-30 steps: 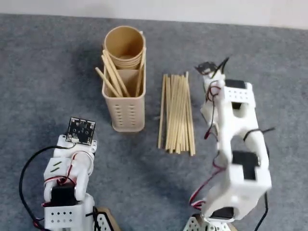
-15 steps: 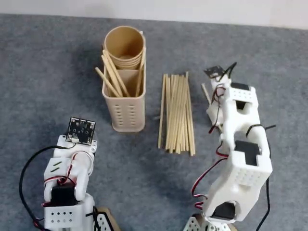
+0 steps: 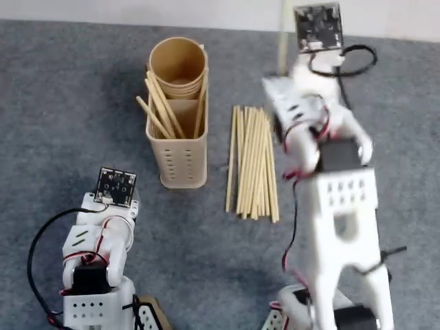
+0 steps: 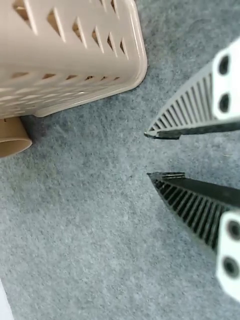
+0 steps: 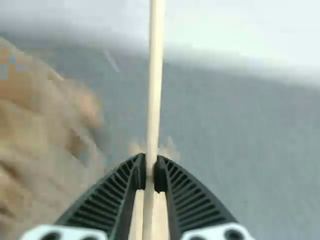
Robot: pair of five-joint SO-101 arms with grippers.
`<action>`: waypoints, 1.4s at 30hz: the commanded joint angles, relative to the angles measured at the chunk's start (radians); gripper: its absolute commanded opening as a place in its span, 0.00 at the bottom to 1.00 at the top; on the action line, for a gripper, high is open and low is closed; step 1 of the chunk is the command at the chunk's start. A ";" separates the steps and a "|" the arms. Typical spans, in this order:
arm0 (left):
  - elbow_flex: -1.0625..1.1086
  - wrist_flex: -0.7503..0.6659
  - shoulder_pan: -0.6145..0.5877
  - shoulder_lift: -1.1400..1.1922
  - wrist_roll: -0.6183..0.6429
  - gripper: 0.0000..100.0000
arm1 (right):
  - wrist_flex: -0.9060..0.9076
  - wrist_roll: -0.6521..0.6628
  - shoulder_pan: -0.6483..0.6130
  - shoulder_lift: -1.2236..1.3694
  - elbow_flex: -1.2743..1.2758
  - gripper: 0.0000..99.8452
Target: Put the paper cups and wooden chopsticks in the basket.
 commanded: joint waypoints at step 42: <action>-0.004 -0.012 0.016 -0.007 0.002 0.13 | 0.486 0.118 0.027 -0.065 -0.093 0.12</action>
